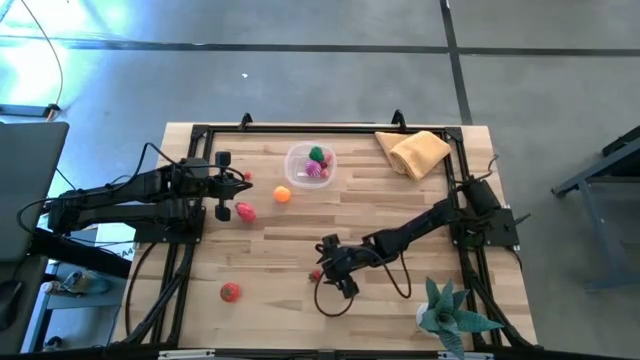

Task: Pick and placing Produce into tupperware
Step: Put the red strawberry into the transparent bin

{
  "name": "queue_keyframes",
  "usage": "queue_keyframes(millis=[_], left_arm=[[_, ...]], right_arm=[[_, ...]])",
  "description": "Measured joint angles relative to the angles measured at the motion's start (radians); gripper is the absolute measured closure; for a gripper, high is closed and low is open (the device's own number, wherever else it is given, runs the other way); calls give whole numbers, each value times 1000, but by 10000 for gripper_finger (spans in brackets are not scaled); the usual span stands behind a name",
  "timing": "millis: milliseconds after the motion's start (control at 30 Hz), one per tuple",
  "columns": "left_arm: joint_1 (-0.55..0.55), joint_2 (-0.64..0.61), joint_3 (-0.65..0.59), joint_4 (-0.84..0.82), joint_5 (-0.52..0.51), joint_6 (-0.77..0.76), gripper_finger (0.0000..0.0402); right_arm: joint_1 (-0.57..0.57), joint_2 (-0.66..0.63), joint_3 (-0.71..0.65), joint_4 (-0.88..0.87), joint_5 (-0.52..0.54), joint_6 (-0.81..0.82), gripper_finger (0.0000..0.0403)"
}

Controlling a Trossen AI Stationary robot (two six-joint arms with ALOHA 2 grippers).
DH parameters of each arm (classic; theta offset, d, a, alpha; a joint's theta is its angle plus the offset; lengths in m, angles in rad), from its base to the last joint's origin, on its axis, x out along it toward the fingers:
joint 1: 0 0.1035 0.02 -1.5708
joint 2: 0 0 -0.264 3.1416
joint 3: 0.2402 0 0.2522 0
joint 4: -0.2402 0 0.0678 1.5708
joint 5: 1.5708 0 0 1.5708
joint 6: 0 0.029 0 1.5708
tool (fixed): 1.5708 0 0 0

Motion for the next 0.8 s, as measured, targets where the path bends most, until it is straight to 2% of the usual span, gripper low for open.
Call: queue_keyframes(millis=[800], left_arm=[[0, 0, 0, 0, 0, 0, 396]], right_arm=[[-21, 78, 73, 1, -54, -26, 130]])
